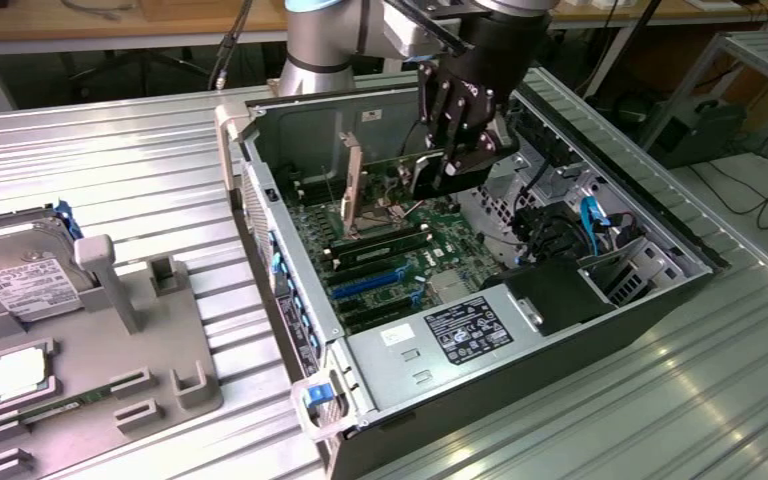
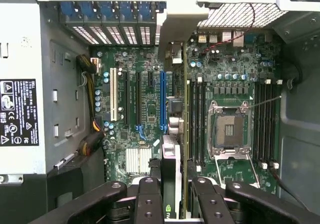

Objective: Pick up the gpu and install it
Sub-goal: 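Insert the gpu into the slot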

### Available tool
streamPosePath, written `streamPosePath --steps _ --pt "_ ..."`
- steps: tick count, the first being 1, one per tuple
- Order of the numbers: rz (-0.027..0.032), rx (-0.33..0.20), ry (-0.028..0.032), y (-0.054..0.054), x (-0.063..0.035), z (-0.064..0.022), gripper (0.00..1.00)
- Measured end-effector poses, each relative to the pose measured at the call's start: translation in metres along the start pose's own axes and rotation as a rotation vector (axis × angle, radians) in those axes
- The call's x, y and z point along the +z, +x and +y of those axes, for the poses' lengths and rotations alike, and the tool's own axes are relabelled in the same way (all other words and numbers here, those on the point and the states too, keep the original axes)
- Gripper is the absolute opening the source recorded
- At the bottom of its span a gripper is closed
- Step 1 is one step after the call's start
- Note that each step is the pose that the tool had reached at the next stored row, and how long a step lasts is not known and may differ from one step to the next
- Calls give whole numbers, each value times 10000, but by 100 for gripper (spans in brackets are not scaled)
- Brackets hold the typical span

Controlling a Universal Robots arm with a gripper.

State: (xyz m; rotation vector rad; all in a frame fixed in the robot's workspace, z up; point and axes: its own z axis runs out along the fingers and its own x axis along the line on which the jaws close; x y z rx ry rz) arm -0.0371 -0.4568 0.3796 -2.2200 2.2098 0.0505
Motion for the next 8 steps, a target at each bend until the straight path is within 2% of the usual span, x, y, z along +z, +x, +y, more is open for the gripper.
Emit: streamPosePath --steps 3,8 --pt "4 0 6 0 28 59 28" --pt "4 -1 2 3 115 64 28"
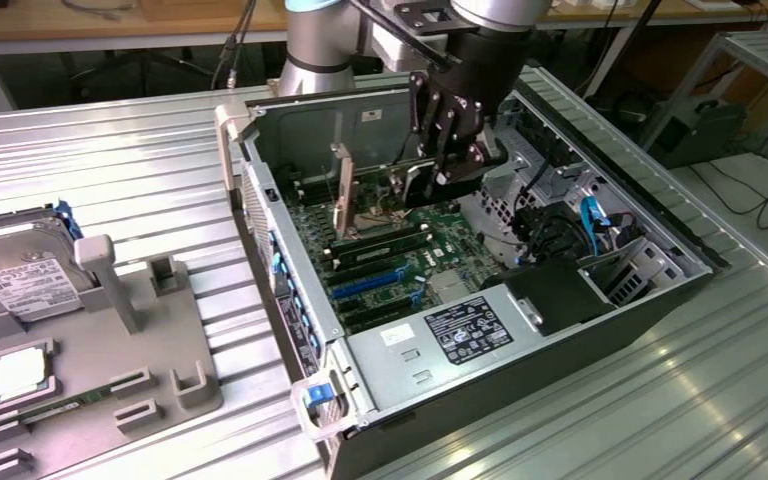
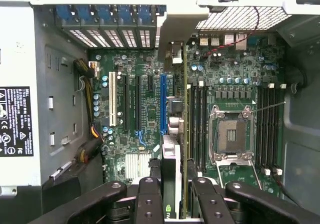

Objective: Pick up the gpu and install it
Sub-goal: 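Insert the gpu into the slot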

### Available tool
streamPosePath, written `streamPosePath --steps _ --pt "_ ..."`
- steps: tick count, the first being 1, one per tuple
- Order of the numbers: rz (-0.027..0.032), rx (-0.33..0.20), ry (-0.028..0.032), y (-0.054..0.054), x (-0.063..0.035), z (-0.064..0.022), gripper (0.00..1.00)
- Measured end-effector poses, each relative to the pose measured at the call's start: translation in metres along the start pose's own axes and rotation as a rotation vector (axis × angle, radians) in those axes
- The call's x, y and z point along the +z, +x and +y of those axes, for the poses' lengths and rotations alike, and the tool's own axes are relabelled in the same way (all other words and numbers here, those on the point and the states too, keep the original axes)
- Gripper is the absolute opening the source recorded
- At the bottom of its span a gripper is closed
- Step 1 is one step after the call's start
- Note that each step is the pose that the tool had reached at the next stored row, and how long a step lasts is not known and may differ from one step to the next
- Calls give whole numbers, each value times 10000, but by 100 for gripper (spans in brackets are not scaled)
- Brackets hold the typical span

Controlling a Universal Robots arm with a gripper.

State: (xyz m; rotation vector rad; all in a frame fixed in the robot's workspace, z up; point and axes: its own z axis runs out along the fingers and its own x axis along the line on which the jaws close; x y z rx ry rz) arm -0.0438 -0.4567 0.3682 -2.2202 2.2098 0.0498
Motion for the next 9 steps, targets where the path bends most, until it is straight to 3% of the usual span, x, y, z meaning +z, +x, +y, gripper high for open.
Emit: streamPosePath --steps 9 --pt "-3 179 -21 -6 174 0 28"
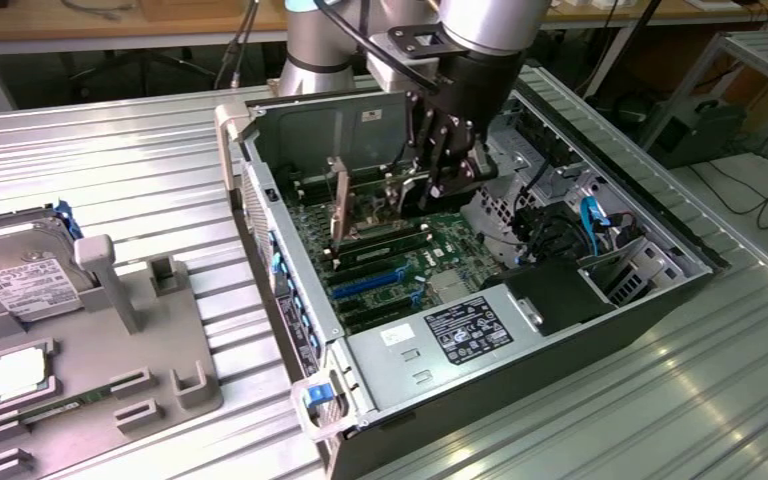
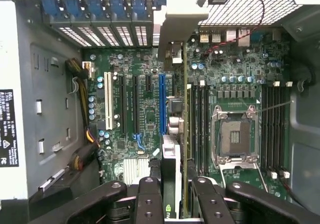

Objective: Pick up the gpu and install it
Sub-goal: 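Insert the gpu into the slot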

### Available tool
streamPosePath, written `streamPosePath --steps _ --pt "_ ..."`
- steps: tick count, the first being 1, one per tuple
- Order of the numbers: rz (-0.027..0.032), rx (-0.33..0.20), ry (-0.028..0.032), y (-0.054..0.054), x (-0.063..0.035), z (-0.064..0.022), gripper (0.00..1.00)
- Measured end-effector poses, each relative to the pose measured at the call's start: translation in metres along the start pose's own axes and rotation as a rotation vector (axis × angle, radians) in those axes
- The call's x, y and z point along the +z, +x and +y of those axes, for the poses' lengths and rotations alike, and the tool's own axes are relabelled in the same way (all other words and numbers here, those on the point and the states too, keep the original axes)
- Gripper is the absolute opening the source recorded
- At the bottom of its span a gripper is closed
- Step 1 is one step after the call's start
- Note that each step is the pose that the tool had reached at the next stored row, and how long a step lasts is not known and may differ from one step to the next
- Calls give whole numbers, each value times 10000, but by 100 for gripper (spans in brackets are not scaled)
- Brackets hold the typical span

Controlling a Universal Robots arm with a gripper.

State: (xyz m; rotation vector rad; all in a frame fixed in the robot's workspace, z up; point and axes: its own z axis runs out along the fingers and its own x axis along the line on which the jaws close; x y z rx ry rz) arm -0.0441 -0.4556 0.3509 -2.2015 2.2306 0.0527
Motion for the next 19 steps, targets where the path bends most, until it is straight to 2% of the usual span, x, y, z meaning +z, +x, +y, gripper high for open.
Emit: streamPosePath --steps 10,19 --pt "1 1 -5 2 93 59 28" --pt "3 3 -62 10 245 108 28"
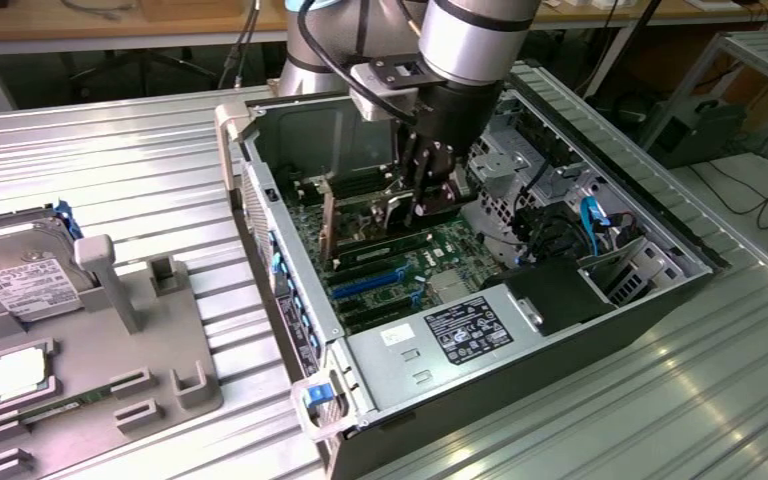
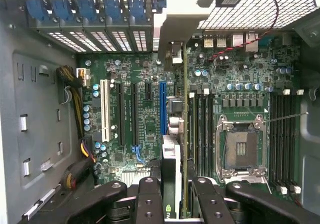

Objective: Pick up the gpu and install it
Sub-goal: 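Insert the gpu into the slot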

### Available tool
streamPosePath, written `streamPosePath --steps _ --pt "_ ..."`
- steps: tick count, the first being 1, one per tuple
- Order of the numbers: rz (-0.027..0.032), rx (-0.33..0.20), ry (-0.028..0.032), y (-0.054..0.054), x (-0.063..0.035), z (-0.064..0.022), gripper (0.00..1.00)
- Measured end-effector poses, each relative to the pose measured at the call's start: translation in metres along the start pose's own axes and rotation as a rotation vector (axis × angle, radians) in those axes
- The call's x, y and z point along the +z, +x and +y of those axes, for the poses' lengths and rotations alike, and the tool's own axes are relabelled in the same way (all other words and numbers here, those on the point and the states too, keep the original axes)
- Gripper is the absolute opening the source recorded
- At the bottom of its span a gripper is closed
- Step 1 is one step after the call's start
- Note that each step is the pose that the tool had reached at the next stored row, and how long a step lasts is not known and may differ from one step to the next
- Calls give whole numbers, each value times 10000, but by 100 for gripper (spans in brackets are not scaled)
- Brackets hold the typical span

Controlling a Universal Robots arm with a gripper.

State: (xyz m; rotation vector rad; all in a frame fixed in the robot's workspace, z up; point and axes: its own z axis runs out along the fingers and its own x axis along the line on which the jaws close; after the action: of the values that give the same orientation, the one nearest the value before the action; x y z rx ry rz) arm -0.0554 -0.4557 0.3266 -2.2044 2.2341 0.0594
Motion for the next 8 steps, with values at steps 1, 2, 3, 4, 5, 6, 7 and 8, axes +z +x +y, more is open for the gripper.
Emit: streamPosePath --steps 1,2,3,4,5,6,7,8 --pt "0 0 -13 4 16 -1 28" --pt "0 1 -24 6 31 0 28" --pt "0 2 -28 7 46 0 28" --pt "0 2 -30 8 57 8 28" --pt "0 1 -30 8 65 19 28" --pt "1 1 -31 10 72 30 28" --pt "2 1 -31 13 77 37 28" --pt "1 1 -31 17 81 40 28"
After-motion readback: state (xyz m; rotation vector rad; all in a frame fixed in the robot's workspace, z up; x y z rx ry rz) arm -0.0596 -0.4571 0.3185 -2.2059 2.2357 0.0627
